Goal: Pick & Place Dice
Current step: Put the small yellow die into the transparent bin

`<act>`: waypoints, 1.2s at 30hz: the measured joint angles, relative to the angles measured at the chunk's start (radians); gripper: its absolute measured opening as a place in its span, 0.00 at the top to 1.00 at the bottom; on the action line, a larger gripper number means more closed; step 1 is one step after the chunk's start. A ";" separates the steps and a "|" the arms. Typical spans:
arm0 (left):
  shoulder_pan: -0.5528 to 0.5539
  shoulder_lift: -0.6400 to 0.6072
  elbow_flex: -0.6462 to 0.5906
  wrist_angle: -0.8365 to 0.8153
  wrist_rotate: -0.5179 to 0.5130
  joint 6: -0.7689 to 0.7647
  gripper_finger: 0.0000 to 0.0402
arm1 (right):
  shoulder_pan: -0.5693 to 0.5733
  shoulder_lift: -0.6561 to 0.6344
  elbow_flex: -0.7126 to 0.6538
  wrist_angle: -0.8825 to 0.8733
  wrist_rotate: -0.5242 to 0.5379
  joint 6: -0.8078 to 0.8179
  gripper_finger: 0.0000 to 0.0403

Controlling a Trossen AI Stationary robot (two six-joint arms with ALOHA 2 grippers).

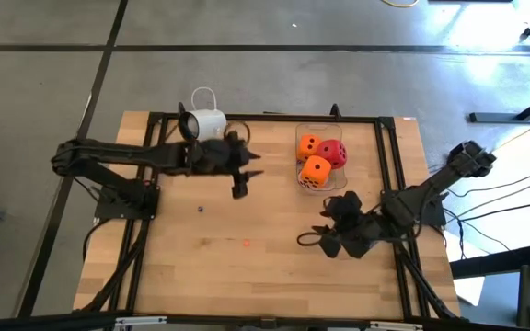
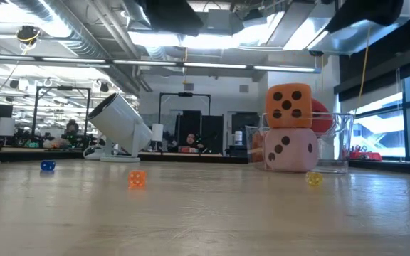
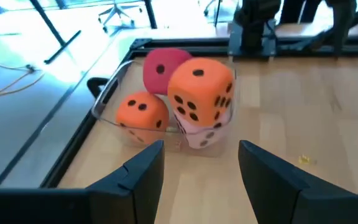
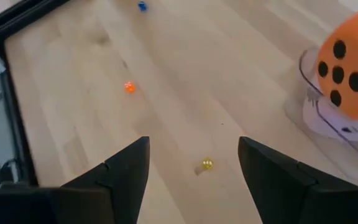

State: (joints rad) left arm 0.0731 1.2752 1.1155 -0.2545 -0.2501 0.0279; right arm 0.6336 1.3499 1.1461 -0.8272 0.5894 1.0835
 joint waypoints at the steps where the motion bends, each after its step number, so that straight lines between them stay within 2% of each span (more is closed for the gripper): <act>1: 0.027 -0.010 -0.015 0.021 0.040 0.010 0.51 | -0.002 0.010 0.000 0.000 0.006 0.019 0.40; 7: 0.203 -0.126 -0.283 0.336 0.337 0.003 0.51 | -0.002 0.109 0.000 0.001 0.118 0.142 0.40; 11: 0.285 -0.211 -0.475 0.532 0.423 -0.010 0.52 | -0.002 0.190 0.000 0.008 0.170 0.186 0.40; 15: 0.316 -0.265 -0.594 0.640 0.508 -0.031 0.52 | -0.003 0.251 0.000 0.014 0.186 0.235 0.40; 21: 0.323 -0.283 -0.691 0.709 0.521 0.015 0.52 | -0.017 0.318 0.000 0.011 0.189 0.259 0.40; 26: 0.323 -0.283 -0.720 0.715 0.517 0.043 0.51 | -0.031 0.358 0.000 -0.005 0.188 0.195 0.40; 31: 0.323 -0.282 -0.748 0.715 0.513 0.045 0.52 | -0.031 0.363 0.000 -0.007 0.141 0.108 0.40; 36: 0.323 -0.282 -0.750 0.707 0.511 0.038 0.53 | -0.031 0.360 -0.003 -0.017 0.127 0.100 0.40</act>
State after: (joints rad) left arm 0.3962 0.9928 0.3656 0.4524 0.2607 0.0658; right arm 0.6022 1.7100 1.1436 -0.8446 0.7166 1.1835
